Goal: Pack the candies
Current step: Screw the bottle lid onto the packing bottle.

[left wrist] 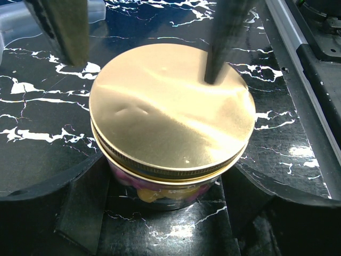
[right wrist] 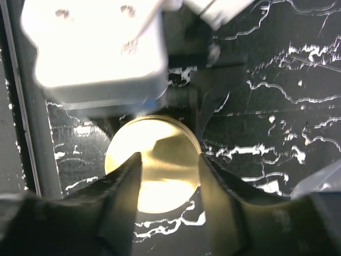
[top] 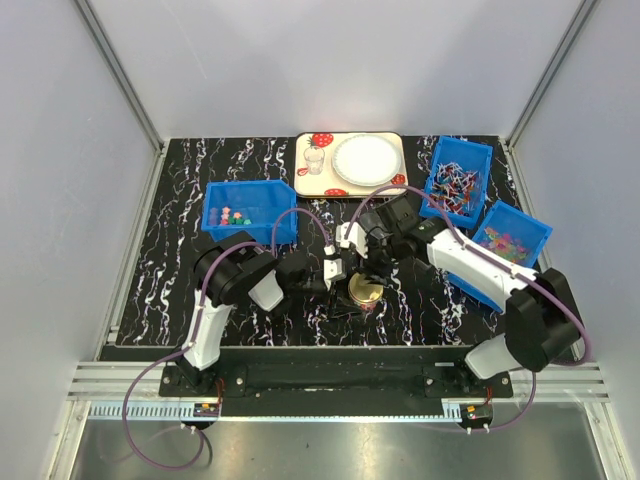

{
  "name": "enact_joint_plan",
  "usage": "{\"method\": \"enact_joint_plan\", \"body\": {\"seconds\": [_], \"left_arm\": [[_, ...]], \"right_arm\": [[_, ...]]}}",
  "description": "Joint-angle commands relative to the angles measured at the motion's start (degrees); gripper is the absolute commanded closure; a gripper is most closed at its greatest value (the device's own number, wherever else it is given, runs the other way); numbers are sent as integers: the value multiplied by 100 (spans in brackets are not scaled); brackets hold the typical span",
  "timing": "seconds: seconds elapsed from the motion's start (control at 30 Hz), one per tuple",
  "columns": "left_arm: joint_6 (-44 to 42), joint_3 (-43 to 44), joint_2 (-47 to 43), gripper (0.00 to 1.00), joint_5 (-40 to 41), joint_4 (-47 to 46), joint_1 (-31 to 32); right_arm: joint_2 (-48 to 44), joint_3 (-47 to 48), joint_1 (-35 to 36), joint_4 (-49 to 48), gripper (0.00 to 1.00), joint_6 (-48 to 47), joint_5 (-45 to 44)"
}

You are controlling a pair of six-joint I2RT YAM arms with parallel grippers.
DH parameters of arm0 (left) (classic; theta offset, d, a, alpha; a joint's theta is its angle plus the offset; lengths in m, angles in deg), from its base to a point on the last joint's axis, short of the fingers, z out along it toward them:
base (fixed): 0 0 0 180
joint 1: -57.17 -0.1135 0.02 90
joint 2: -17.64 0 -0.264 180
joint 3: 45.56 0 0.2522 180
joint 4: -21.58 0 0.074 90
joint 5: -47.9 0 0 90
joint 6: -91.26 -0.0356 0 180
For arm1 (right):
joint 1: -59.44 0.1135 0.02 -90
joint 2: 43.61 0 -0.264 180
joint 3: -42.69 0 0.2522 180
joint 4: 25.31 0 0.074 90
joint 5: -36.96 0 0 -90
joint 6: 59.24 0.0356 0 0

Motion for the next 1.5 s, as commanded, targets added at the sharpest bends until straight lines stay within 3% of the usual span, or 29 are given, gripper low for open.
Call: {"method": "enact_joint_plan", "body": {"seconds": [0.0, 0.53, 0.7, 0.93, 1.23, 1.47], "left_arm": [[-57, 28, 12, 28, -180, -1916, 39], [-31, 19, 3, 28, -189, -1907, 22], [-40, 19, 3, 28, -180, -1907, 22], [-22, 28, 12, 28, -180, -1907, 13], [-4, 36, 12, 28, -163, -1916, 13], [-4, 45, 21, 28, -171, -1907, 13]], "right_arm": [[372, 475, -23, 179, 50, 244, 321], [830, 450, -102, 66, 52, 367, 252], [488, 362, -111, -102, 49, 455, 233], [-101, 63, -102, -258, 53, 385, 59], [-85, -412, -23, -892, 34, 464, -434], [293, -500, 311, -1103, 33, 490, -908]]}}
